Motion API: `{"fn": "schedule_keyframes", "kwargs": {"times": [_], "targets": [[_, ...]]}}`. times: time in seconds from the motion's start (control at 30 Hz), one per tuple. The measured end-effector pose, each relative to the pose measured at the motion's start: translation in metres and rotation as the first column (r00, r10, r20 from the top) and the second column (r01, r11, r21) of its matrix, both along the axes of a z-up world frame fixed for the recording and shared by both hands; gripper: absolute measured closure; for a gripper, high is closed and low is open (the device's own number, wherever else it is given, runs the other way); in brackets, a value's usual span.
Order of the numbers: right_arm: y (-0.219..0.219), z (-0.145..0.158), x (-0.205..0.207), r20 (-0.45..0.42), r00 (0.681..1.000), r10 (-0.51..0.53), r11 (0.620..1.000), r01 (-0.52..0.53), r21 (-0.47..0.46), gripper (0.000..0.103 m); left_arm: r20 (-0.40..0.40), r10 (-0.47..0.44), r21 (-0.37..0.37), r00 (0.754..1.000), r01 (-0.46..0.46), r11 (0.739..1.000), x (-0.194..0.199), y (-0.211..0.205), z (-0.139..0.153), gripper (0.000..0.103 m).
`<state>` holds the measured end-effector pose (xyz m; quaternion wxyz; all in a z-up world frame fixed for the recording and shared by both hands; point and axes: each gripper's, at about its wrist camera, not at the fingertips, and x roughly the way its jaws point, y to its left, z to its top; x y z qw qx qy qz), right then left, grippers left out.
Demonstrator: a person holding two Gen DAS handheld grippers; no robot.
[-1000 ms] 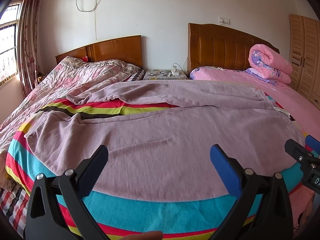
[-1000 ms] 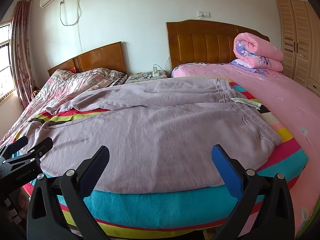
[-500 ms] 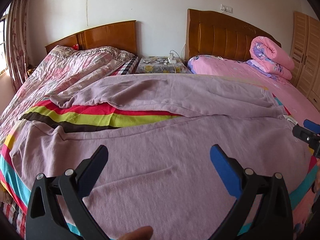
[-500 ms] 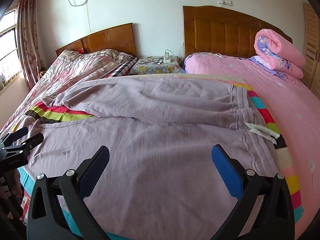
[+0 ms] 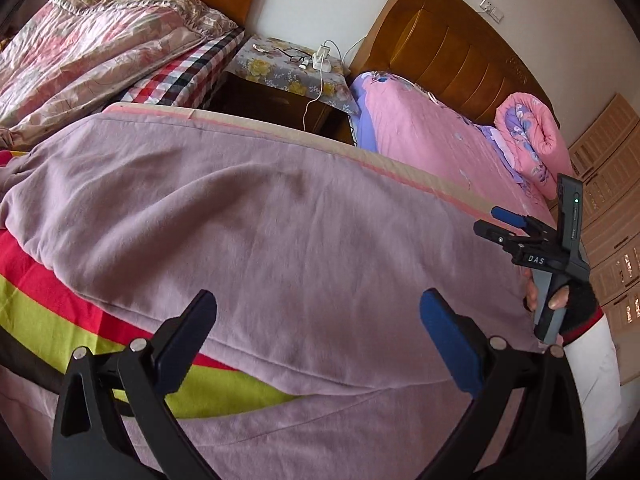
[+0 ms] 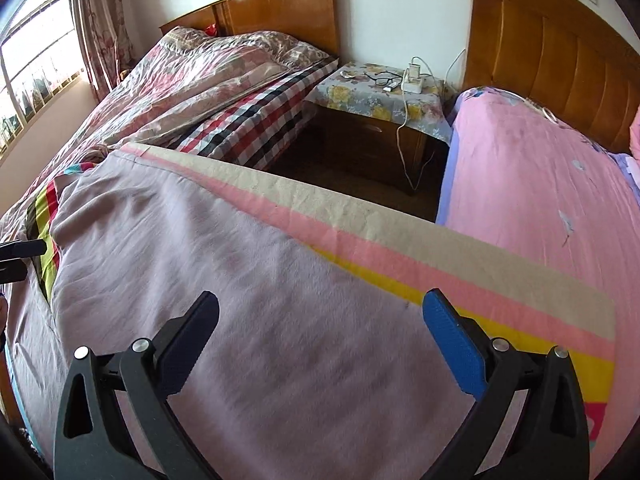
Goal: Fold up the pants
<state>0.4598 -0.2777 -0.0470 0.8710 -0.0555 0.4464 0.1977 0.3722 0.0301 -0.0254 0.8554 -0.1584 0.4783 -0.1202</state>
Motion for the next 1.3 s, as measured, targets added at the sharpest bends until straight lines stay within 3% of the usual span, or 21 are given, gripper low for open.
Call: {"fn": "schedule_keyframes", "kwargs": {"times": [0.13, 0.23, 0.33, 0.37, 0.5, 0.6, 0.67, 0.73, 0.83, 0.93, 1.0, 1.03, 1.07, 1.17, 1.3], "targets": [[0.019, -0.021, 0.029, -0.060, 0.991, 0.122, 0.992, -0.123, -0.009, 0.024, -0.068, -0.030, -0.085, 0.997, 0.024, 0.996, 0.040, -0.009, -0.014, 0.002], [0.030, -0.028, 0.032, -0.068, 0.979, 0.190, 0.981, -0.193, -0.033, 0.031, -0.100, -0.053, -0.118, 0.994, 0.041, 0.992, 0.067, -0.019, -0.022, 0.002], [0.037, -0.022, 0.024, -0.046, 0.977, 0.210, 0.976, -0.212, -0.047, 0.075, -0.123, -0.058, -0.164, 0.991, 0.037, 0.986, 0.082, -0.025, -0.031, 0.002], [0.041, -0.019, 0.018, -0.031, 0.974, 0.223, 0.972, -0.224, -0.067, 0.082, -0.127, -0.049, -0.166, 0.991, 0.027, 0.986, 0.086, -0.027, -0.033, 0.002], [0.053, 0.006, -0.034, 0.090, 0.968, 0.235, 0.962, -0.218, -0.164, 0.085, -0.122, 0.013, -0.193, 0.992, -0.036, 0.980, 0.086, -0.019, -0.030, 0.002], [0.068, 0.039, -0.109, 0.246, 0.937, 0.247, 0.952, -0.187, -0.242, 0.091, -0.085, 0.039, -0.212, 0.996, -0.057, 0.976, 0.059, -0.002, -0.010, 0.002], [0.079, 0.054, -0.173, 0.330, 0.907, 0.262, 0.947, -0.174, -0.271, 0.091, -0.025, 0.046, -0.205, 0.999, -0.050, 0.978, 0.030, 0.008, 0.010, 0.002], [0.090, 0.054, -0.234, 0.363, 0.899, 0.247, 0.950, -0.151, -0.272, 0.091, 0.042, 0.046, -0.191, 0.998, -0.037, 0.981, -0.007, 0.018, 0.027, 0.002], [0.098, 0.032, -0.304, 0.336, 0.931, 0.146, 0.976, -0.081, -0.200, 0.091, 0.080, 0.050, -0.182, 0.996, -0.035, 0.983, -0.062, 0.030, 0.032, 0.001], [0.098, -0.007, -0.338, 0.239, 0.971, 0.018, 0.989, 0.018, -0.149, 0.090, 0.045, 0.028, -0.150, 0.999, -0.021, 0.988, -0.097, 0.031, 0.012, 0.001], [0.081, -0.018, -0.351, 0.171, 0.979, -0.109, 0.993, 0.114, -0.018, 0.081, 0.002, 0.017, -0.130, 1.000, -0.017, 0.991, -0.110, 0.031, -0.006, 0.001], [0.069, -0.019, -0.357, 0.137, 0.975, -0.176, 0.984, 0.170, 0.057, 0.064, -0.027, 0.015, -0.129, 1.000, -0.018, 0.991, -0.114, 0.032, -0.016, 0.001], [0.056, -0.018, -0.364, 0.133, 0.960, -0.245, 0.967, 0.232, 0.106, 0.045, -0.045, 0.010, -0.132, 0.999, -0.016, 0.991, -0.117, 0.032, -0.021, 0.002], [0.012, -0.012, -0.382, 0.110, 0.891, -0.441, 0.885, 0.411, 0.218, 0.043, -0.042, -0.002, -0.127, 0.999, -0.003, 0.992, -0.128, 0.035, -0.030, 0.001], [-0.054, -0.025, -0.386, -0.057, 0.768, -0.638, 0.708, 0.614, 0.350, 0.043, -0.042, 0.015, -0.150, 0.999, -0.021, 0.988, -0.138, 0.044, -0.036, 0.002]]}}
